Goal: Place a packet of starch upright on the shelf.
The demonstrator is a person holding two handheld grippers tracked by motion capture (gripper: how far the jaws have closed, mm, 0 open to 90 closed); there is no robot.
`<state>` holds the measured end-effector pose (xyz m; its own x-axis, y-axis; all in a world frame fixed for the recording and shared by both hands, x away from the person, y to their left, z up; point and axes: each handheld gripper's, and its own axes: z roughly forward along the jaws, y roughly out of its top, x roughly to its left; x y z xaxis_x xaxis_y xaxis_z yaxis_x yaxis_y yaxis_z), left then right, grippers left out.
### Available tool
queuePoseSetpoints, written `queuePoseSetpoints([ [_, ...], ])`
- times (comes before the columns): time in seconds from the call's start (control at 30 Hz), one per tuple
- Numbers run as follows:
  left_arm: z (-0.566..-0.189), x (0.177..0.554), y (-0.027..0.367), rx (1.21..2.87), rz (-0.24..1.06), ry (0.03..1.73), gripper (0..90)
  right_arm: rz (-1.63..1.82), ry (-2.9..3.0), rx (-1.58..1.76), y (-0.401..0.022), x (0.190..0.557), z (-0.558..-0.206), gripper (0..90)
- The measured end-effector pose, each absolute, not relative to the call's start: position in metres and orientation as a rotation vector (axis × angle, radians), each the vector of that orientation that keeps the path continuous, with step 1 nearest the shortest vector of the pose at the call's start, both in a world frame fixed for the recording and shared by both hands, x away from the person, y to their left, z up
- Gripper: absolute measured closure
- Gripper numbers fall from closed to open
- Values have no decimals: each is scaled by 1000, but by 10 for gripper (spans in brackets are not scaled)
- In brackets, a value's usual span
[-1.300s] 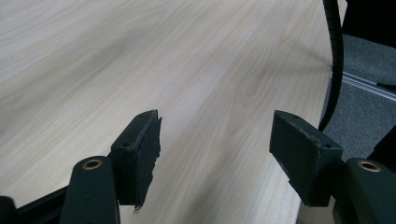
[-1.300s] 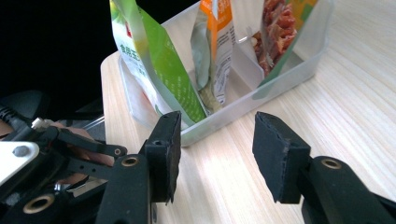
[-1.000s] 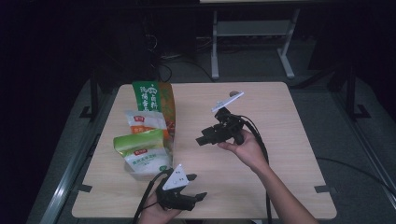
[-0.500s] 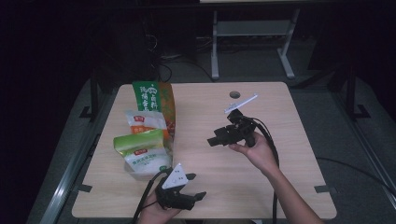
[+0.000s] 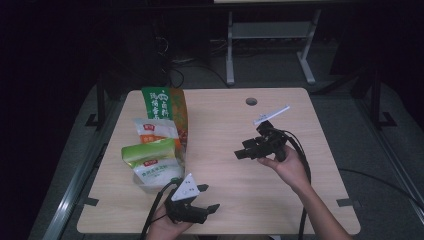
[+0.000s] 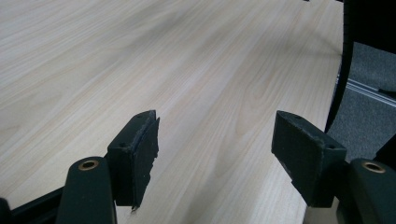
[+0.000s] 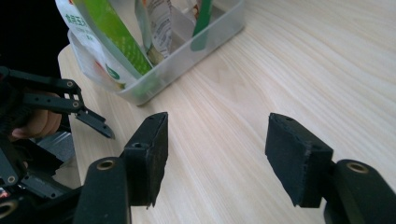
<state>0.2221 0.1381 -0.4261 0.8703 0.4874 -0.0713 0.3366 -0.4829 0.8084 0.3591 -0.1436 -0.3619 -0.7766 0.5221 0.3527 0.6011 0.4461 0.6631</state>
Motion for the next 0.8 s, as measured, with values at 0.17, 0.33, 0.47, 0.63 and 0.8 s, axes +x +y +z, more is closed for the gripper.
queuePoseSetpoints([
  [0.17, -426, 223, 138, 2126, 211, 590, 311, -1245, -2576, -1034, -153, 356, -368, 377],
  [0.33, -426, 223, 139, 2121, 210, 598, 311, -1267, -2562, -1062, -162, 352, -369, 374],
  [0.47, -425, 223, 140, 2127, 217, 593, 312, -1265, -2558, -1082, -170, 350, -371, 373],
  [0.63, -426, 223, 140, 2114, 215, 596, 311, -1253, -2564, -1114, -180, 344, -374, 369],
  [0.8, -426, 224, 140, 2117, 216, 597, 309, -1252, -2552, -1140, -193, 339, -381, 364],
])
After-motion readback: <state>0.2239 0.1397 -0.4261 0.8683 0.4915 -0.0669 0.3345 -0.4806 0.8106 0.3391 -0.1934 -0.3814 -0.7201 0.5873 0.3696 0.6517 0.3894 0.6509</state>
